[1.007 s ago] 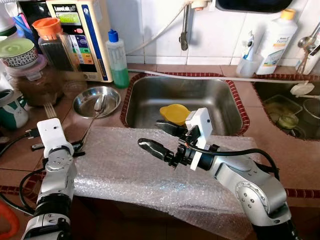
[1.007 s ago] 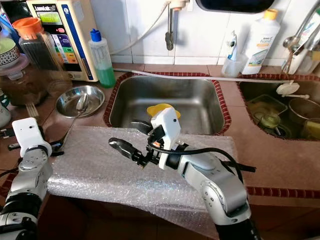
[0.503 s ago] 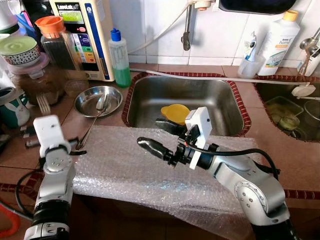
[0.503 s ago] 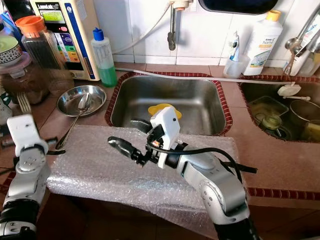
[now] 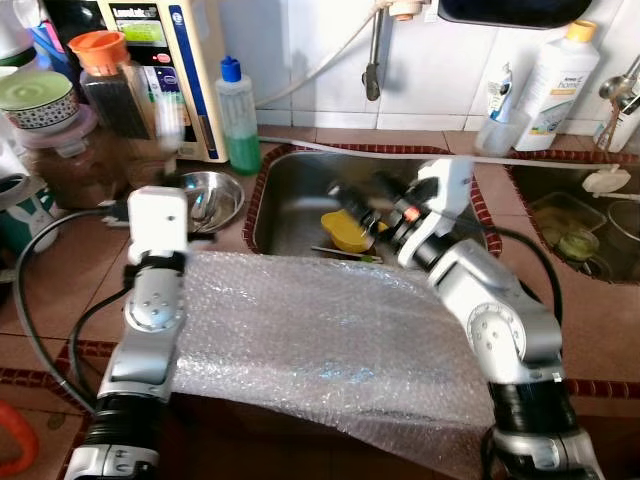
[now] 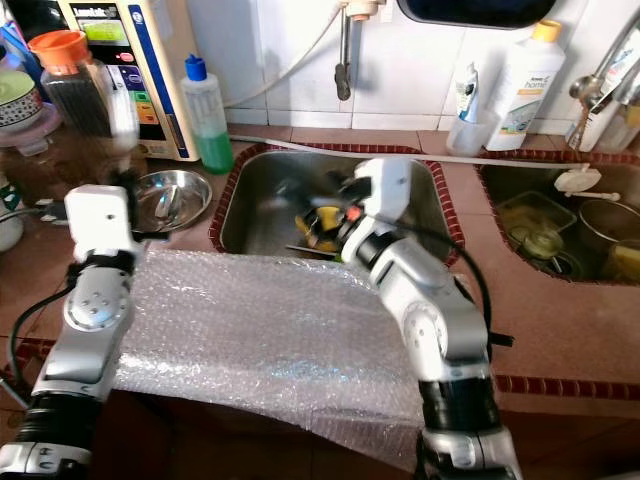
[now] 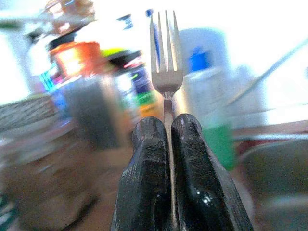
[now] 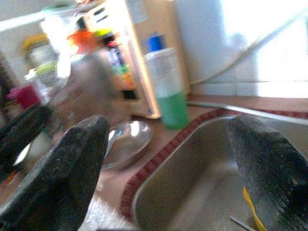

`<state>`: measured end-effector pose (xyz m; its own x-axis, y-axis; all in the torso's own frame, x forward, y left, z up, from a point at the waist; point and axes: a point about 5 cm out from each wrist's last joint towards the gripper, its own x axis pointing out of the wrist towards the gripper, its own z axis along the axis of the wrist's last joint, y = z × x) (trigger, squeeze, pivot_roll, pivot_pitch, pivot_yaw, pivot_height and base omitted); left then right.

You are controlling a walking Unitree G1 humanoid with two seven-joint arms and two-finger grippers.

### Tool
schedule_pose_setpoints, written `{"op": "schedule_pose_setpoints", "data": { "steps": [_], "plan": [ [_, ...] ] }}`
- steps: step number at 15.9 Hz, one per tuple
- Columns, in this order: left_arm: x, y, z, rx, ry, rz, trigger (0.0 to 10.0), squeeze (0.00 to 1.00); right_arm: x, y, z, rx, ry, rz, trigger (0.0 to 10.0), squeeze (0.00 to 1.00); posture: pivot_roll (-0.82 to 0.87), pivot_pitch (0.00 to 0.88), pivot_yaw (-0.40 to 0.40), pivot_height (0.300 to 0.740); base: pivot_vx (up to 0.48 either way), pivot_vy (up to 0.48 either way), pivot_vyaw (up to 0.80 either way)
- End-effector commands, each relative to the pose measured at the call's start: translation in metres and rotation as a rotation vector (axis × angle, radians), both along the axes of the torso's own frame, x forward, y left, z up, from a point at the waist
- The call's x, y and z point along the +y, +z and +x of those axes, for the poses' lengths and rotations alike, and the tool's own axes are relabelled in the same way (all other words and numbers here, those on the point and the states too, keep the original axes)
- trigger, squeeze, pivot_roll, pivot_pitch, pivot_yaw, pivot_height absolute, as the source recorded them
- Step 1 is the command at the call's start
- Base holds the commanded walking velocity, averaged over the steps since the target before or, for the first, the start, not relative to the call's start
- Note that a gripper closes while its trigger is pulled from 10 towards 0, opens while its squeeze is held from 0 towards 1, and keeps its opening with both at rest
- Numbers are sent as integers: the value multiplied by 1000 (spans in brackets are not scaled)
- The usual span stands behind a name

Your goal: Kitchen organization

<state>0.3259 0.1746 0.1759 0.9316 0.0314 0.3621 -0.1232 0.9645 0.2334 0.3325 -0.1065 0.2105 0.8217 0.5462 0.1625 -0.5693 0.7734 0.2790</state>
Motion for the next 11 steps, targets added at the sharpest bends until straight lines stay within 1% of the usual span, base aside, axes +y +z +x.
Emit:
{"op": "schedule_pose_setpoints", "data": {
  "steps": [1, 2, 3, 4, 5, 6, 7, 8, 10, 11],
  "plan": [
    [-14, 10, 0, -46, -92, 10, 0, 0, -4, 9, 8, -10, -30, 50, 10000, 0, 9, 51, 41, 740, 0, 0, 0],
    [-24, 13, -1, -58, -157, 5, 0, 0, -4, 11, 13, -5, -33, 79, 10000, 0, 5, 55, 48, 740, 0, 0, 0],
    [-44, 13, -2, -61, -264, -5, 0, 0, -1, 17, 20, -7, -39, 121, 10000, 0, 4, 57, 51, 740, 0, 0, 0],
    [-51, 14, -3, -61, -308, -13, 0, 0, 1, 19, 21, -5, -33, 140, 10000, 0, 4, 57, 51, 740, 0, 0, 0],
    [-66, 14, -4, -54, -400, -37, 0, 0, 5, 22, 26, 3, -20, 180, 10000, 0, 2, 57, 54, 740, 0, 0, 0],
    [-76, 15, -5, -56, -447, -45, 0, 0, 8, 24, 29, 14, -4, 218, 10000, 0, 0, 59, 52, 740, 0, 0, 0],
    [-83, 17, -6, -65, -475, -52, 0, 0, 11, 24, 32, 34, 10, 249, 10000, 0, -2, 60, 50, 740, 0, 0, 0],
    [-88, 20, -6, -76, -494, -55, 0, 0, 12, 23, 34, 47, 17, 260, 10000, 0, -2, 62, 47, 740, 0, 0, 0],
    [-98, 23, -7, -83, -538, -68, 0, 0, 15, 25, 39, 52, 28, 266, 10000, 0, -4, 66, 39, 740, 0, 0, 0],
    [-100, 23, -7, -84, -540, -68, 0, 0, 15, 25, 40, 48, 30, 261, 10000, 0, -6, 67, 36, 740, 0, 0, 0]
  ]
}}
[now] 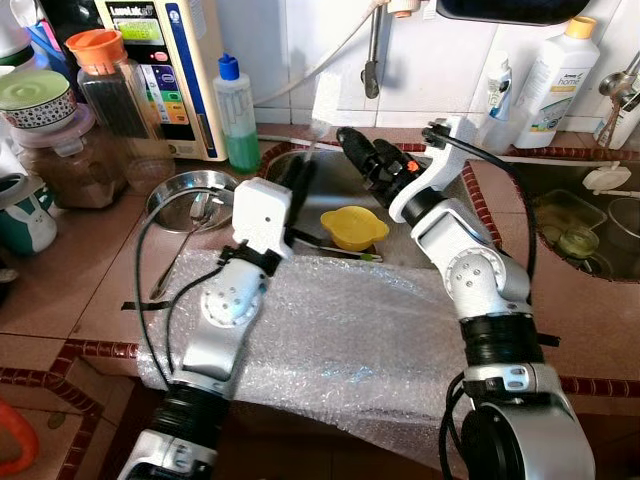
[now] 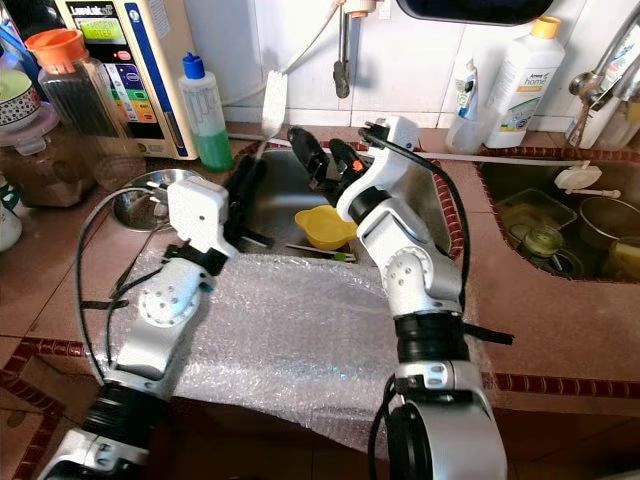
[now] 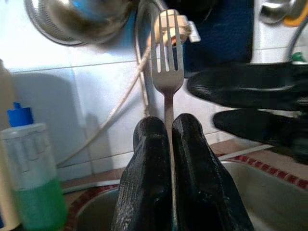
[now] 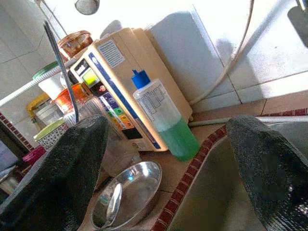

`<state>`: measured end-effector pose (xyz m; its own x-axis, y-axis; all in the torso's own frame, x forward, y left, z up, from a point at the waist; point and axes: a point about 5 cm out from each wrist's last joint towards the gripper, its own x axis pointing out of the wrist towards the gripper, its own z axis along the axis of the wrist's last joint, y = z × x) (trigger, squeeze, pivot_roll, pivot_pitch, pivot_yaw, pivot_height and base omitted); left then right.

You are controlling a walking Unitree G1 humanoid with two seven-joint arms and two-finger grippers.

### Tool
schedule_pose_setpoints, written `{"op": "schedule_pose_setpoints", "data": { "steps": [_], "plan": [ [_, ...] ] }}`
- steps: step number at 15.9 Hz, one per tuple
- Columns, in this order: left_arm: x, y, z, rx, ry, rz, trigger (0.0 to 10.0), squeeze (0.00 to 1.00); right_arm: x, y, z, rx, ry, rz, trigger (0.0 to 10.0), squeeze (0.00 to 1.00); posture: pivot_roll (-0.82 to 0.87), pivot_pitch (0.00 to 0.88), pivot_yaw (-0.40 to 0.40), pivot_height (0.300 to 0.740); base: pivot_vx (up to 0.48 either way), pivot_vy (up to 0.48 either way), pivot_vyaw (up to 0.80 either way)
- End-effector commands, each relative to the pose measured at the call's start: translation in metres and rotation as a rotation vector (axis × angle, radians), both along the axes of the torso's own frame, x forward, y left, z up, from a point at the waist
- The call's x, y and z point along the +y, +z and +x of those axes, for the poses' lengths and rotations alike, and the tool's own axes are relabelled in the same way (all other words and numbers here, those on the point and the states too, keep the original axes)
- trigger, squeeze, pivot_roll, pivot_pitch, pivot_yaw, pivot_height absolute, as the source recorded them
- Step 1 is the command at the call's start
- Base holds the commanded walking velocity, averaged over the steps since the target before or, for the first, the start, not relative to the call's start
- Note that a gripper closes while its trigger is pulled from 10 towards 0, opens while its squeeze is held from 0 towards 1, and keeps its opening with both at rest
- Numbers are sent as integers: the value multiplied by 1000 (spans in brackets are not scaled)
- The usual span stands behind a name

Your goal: Kitchen organization

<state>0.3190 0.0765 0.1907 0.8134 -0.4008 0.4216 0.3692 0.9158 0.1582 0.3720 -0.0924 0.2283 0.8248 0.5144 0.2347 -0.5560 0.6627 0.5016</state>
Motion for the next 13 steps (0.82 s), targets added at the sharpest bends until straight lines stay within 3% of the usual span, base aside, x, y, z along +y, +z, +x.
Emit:
{"op": "schedule_pose_setpoints", "data": {
  "steps": [1, 7, 9, 12, 13],
  "plan": [
    [-5, 7, -3, -33, -36, -6, 0, 0, 4, 8, 4, -20, 21, 13, 10000, 0, -9, 71, 28, 740, 0, 0, 0],
    [-16, 2, -6, -11, -61, -21, 0, 0, 20, 12, 11, -34, 86, -1, 10000, 0, -9, 86, -4, 740, 0, 0, 0],
    [-14, 2, -4, -12, -38, -27, 0, 0, 18, 13, 13, -44, 55, -31, 10000, 0, -8, 86, -12, 740, 0, 0, 0],
    [-6, 5, -1, -19, 10, -33, 0, 0, -3, 6, 17, -70, -161, -152, 10000, 0, -6, 85, -15, 740, 0, 0, 0],
    [-3, 3, 0, -14, 24, -32, 0, 0, -9, 12, 12, -108, -199, -126, 10000, 0, -10, 87, -11, 740, 0, 0, 0]
  ]
}}
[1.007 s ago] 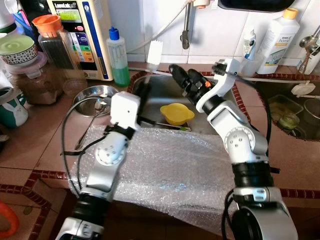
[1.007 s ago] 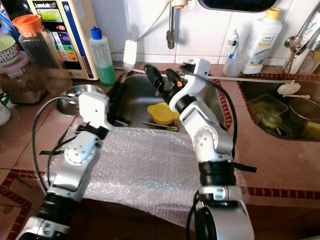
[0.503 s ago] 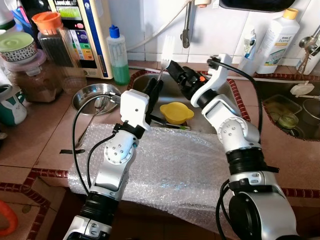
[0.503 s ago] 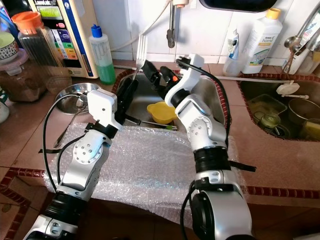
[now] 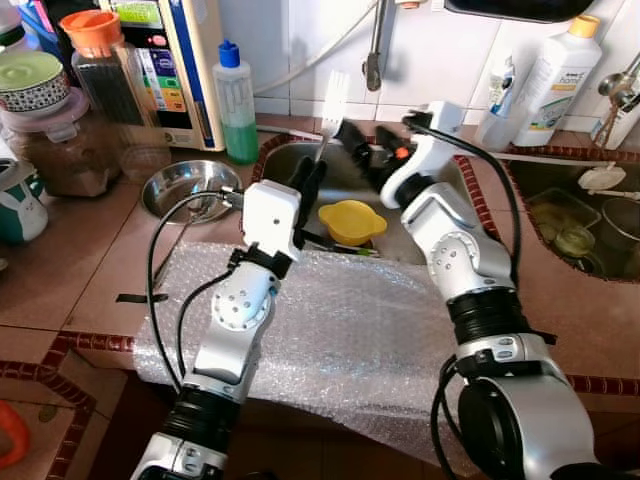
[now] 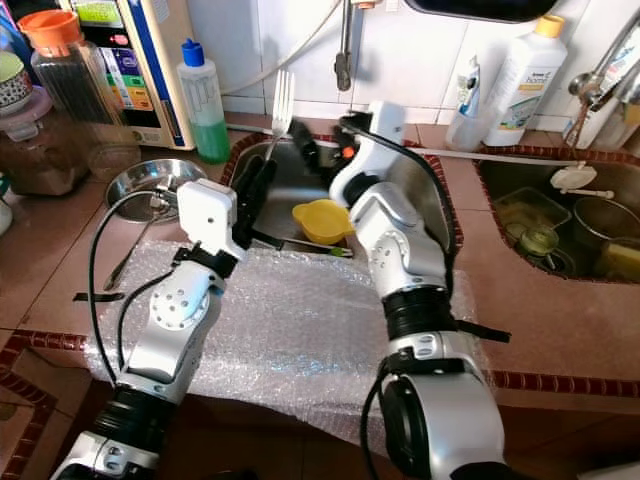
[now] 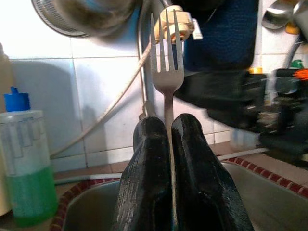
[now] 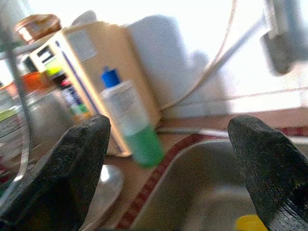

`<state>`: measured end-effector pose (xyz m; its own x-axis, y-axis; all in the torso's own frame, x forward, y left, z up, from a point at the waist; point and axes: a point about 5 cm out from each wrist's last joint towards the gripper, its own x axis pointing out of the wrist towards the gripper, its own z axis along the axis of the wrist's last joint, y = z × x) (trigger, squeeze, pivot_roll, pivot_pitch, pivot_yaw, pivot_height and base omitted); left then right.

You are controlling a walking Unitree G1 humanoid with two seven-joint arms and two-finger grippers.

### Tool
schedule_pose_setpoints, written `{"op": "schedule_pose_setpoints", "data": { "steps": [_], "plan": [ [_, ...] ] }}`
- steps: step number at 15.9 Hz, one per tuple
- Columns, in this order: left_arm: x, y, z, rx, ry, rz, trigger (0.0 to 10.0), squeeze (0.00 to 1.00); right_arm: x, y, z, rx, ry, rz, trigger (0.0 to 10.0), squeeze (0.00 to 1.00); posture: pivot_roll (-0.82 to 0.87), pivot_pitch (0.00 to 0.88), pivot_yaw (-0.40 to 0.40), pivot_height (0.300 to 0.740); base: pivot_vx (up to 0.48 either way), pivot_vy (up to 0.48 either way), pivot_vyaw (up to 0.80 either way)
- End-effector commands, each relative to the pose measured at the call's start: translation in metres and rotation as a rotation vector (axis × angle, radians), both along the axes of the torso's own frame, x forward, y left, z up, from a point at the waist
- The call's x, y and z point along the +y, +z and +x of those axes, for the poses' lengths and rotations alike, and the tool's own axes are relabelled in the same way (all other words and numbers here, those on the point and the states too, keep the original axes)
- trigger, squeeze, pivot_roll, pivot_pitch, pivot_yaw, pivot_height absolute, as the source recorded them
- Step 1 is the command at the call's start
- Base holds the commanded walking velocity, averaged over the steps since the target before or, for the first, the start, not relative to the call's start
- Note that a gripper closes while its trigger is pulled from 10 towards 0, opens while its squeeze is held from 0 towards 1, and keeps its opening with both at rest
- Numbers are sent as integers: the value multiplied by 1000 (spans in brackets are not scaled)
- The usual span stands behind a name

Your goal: Kitchen organization

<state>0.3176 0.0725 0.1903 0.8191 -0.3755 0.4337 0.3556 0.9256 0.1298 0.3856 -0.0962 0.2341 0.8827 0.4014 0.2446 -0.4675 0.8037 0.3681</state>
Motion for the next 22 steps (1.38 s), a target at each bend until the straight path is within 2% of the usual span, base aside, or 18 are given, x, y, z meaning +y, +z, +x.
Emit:
{"op": "schedule_pose_setpoints", "data": {
  "steps": [1, 3, 6, 7, 10, 13, 15, 19, 20, 22],
  "plan": [
    [2, 3, 2, -9, 16, -2, 0, 0, -5, 11, -7, -58, -23, 6, 10000, 0, -13, 90, -12, 740, 0, 0, 0],
    [1, 3, 2, -7, 16, -3, 0, 0, -4, 11, -13, -67, -9, -3, 10000, 0, -18, 93, -13, 740, 0, 0, 0],
    [-2, 2, 4, -1, 15, 1, 0, 0, -13, 5, -28, -57, 10, -11, 10000, 0, -27, 100, -16, 740, 0, 0, 0],
    [-2, 2, 4, -1, 15, 1, 0, 0, -13, 5, -28, -57, 10, -11, 10000, 0, -27, 100, -16, 740, 0, 0, 0],
    [-7, 1, 4, 12, -9, 7, 0, 0, -2, 4, -48, -67, 169, 14, 10000, 0, -35, 108, -12, 740, 0, 0, 0],
    [-13, 1, 2, 15, -39, 13, 0, 0, 3, 6, -59, -75, 249, 49, 10000, 0, -37, 115, -11, 740, 0, 0, 0],
    [-15, 1, 1, 13, -54, 8, 0, 0, 8, 7, -60, -75, 278, 48, 10000, 0, -37, 120, -10, 740, 0, 0, 0],
    [-20, 9, -4, -23, -90, -8, 0, 0, 14, 6, -47, -60, 244, 52, 10000, 0, -30, 121, -6, 740, 0, 0, 0],
    [-20, 10, -5, -27, -103, -10, 0, 0, 16, 11, -38, -62, 210, 68, 0, 0, -25, 119, -5, 740, 0, 0, 0],
    [-21, 11, -6, -33, -113, -9, 0, 0, 18, 14, -32, -64, 205, 84, 0, 0, -16, 117, -5, 740, 0, 0, 0]
  ]
}}
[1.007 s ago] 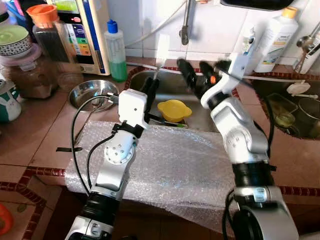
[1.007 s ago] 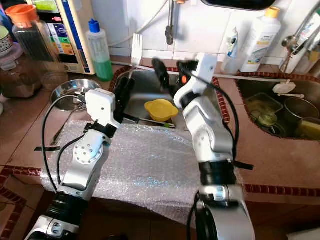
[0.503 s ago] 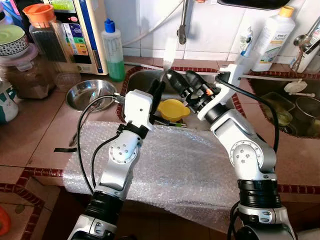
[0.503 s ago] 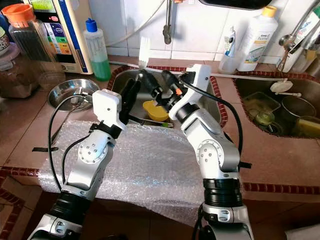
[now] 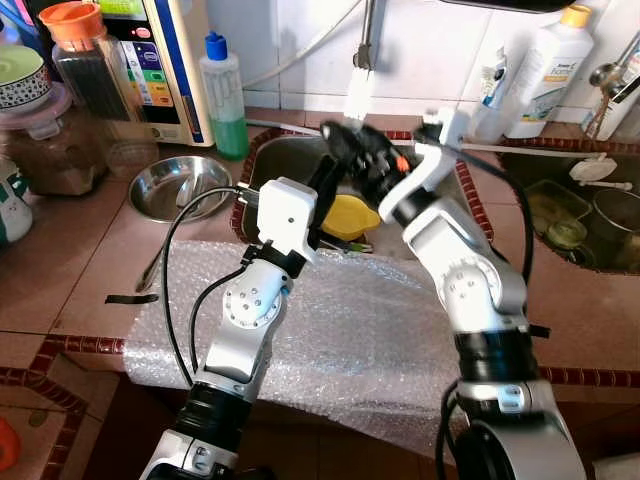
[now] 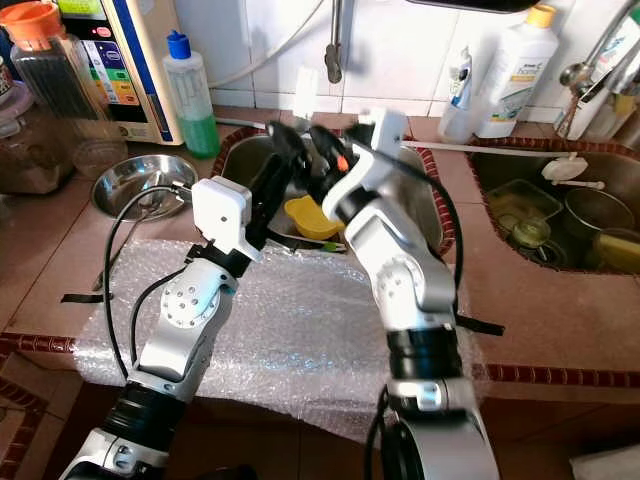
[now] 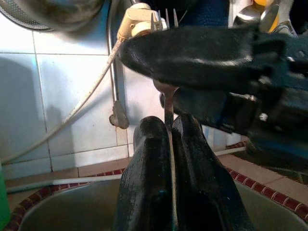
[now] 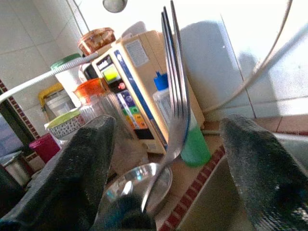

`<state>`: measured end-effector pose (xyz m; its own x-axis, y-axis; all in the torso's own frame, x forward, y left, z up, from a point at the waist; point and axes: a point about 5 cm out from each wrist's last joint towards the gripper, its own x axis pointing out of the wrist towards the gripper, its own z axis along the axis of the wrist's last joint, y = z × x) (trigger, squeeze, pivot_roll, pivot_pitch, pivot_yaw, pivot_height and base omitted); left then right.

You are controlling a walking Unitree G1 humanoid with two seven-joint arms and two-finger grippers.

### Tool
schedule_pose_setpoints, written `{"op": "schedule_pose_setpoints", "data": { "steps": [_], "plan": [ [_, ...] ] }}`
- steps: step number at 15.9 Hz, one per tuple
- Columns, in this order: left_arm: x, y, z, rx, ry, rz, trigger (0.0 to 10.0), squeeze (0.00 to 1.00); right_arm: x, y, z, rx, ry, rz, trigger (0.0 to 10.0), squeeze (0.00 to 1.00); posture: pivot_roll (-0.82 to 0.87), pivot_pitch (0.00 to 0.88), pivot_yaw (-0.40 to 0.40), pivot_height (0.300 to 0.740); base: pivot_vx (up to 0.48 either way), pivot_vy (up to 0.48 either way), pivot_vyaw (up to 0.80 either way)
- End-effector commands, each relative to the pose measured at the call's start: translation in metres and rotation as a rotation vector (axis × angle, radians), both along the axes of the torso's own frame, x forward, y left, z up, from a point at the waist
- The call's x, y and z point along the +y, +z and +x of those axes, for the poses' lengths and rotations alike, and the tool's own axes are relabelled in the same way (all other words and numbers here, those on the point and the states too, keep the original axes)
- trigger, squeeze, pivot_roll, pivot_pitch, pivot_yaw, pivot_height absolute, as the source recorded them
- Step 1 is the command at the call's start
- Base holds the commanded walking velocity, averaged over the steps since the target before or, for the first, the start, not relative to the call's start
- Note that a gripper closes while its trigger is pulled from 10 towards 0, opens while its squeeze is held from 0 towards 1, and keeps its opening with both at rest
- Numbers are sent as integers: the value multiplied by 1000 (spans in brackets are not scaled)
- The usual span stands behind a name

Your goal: Kitchen organization

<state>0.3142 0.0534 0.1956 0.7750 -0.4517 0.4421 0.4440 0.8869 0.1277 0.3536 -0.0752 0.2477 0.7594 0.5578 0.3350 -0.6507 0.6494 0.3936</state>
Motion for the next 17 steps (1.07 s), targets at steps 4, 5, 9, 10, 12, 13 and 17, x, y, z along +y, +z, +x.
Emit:
{"op": "schedule_pose_setpoints", "data": {
  "steps": [4, 5, 9, 10, 12, 13, 17],
  "plan": [
    [-2, 5, -6, -26, -31, -1, 0, 0, 2, 6, 10, -23, -30, 19, 0, 0, -6, 114, -2, 740, 0, 0, 0],
    [-2, 5, -6, -25, -32, 0, 0, 0, 2, 6, 11, -23, -32, 21, 0, 0, -2, 110, 4, 740, 0, 0, 0],
    [-4, 3, -5, -21, -39, 4, 0, 0, 0, 1, 10, -9, -59, 50, 0, 0, -7, 93, 21, 740, 0, 0, 0],
    [-5, 3, -4, -18, -39, 3, 0, 0, -2, -1, 9, -3, -72, 57, 0, 0, -6, 91, 23, 740, 0, 0, 0],
    [-4, 2, -2, -13, -39, 1, 0, 0, -6, -9, 9, 14, -97, 53, 0, 0, -11, 76, 32, 740, 0, 0, 0],
    [-3, 3, -1, -13, -39, -2, 0, 0, -7, -10, 9, 17, -104, 53, 0, 0, -13, 73, 33, 740, 0, 0, 0],
    [-2, 5, 2, -17, -57, 4, 0, 0, -13, -14, 10, 16, -156, 56, 0, 0, -9, 54, 54, 740, 0, 0, 0]
  ]
}}
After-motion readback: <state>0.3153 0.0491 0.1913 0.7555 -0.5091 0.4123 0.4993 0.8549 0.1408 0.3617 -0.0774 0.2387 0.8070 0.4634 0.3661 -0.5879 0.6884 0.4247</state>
